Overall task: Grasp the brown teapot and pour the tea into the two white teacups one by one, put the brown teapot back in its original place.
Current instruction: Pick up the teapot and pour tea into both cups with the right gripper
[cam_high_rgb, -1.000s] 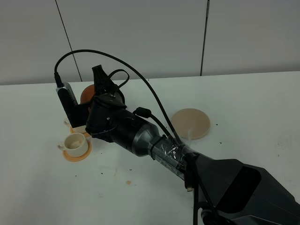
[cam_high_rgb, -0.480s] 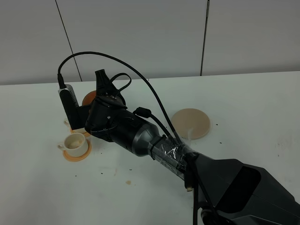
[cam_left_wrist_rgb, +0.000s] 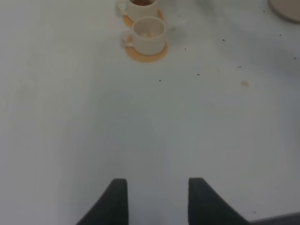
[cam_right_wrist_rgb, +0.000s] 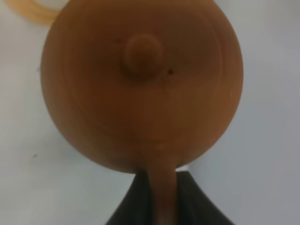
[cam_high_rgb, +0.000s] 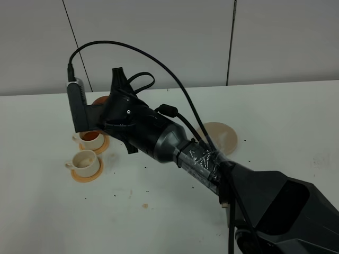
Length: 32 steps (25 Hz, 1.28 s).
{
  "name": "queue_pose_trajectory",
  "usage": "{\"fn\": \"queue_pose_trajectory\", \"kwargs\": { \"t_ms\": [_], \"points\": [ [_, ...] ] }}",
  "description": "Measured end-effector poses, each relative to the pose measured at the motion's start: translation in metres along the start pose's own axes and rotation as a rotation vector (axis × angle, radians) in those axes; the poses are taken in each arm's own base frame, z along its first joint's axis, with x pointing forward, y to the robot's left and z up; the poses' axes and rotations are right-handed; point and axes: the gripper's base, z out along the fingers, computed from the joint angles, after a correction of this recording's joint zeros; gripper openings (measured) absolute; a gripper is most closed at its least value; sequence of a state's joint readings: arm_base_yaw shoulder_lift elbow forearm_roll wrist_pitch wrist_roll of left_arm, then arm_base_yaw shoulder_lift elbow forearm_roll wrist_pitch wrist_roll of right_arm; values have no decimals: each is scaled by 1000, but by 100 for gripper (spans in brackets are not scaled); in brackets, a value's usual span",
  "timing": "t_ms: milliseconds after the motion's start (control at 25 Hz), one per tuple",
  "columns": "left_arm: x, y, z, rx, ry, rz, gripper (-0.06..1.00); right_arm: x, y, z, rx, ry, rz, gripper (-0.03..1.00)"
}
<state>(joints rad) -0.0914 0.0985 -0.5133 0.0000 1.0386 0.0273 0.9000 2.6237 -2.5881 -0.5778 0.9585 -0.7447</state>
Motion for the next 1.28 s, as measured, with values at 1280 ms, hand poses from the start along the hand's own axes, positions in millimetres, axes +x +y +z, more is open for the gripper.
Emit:
{"fn": "queue_pose_trajectory", "kwargs": {
  "t_ms": [1280],
  "points": [
    [0,0,0,0,0,0,37,67,-18,-7,-543,-202,485,9]
  ]
}}
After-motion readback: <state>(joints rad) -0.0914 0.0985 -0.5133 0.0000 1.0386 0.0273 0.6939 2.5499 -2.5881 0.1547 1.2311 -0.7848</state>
